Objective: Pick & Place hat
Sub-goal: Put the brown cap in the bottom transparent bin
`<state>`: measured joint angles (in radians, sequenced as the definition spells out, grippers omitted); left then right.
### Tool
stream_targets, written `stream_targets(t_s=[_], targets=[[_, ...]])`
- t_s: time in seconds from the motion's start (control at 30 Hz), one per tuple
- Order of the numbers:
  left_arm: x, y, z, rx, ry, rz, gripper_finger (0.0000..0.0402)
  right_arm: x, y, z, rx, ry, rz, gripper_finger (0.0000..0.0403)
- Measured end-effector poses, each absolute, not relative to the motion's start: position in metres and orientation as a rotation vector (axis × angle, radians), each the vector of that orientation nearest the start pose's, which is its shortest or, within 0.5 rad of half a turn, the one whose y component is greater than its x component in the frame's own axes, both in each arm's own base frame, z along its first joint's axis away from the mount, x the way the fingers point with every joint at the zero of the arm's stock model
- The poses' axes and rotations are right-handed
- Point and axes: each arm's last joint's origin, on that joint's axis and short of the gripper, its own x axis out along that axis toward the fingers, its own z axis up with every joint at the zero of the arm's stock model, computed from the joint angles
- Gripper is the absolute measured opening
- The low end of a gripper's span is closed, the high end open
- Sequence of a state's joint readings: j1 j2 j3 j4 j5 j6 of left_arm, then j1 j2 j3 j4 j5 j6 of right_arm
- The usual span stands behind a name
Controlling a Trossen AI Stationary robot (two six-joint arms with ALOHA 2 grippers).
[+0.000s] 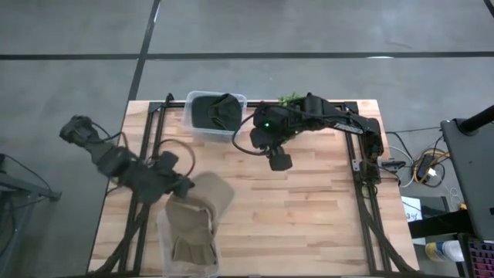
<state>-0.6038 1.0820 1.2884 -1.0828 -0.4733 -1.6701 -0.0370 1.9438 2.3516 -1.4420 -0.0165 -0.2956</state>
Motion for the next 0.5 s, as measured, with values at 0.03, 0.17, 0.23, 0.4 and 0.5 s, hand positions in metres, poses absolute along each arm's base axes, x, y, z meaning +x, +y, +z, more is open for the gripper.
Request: stream_targets(t_s=[0.03,0.17,0.23,0.4,0.5], targets=[[0.155,-0.098,0.373,-1.159,0.614,0.511,0.0005,0.366,-0.015,0.418,-0.248,1.028,0.135,0.0187],[0.150,-0.124,0.364,-1.196,0.596,0.543,0.0005,0.365,-0.027,0.418,-0.259,1.046,0.124,0.0187],[0.149,-0.137,0.356,-1.180,0.624,0.562,0.0005,0.364,-0.033,0.417,-0.257,1.054,0.113,0.0187],[0.158,-0.161,0.335,-1.111,0.674,0.613,0.0005,0.362,-0.044,0.417,-0.252,1.056,0.094,0.0187],[0.164,-0.172,0.320,-1.044,0.718,0.660,0.0005,0.362,-0.047,0.417,-0.241,1.057,0.081,0.0187]])
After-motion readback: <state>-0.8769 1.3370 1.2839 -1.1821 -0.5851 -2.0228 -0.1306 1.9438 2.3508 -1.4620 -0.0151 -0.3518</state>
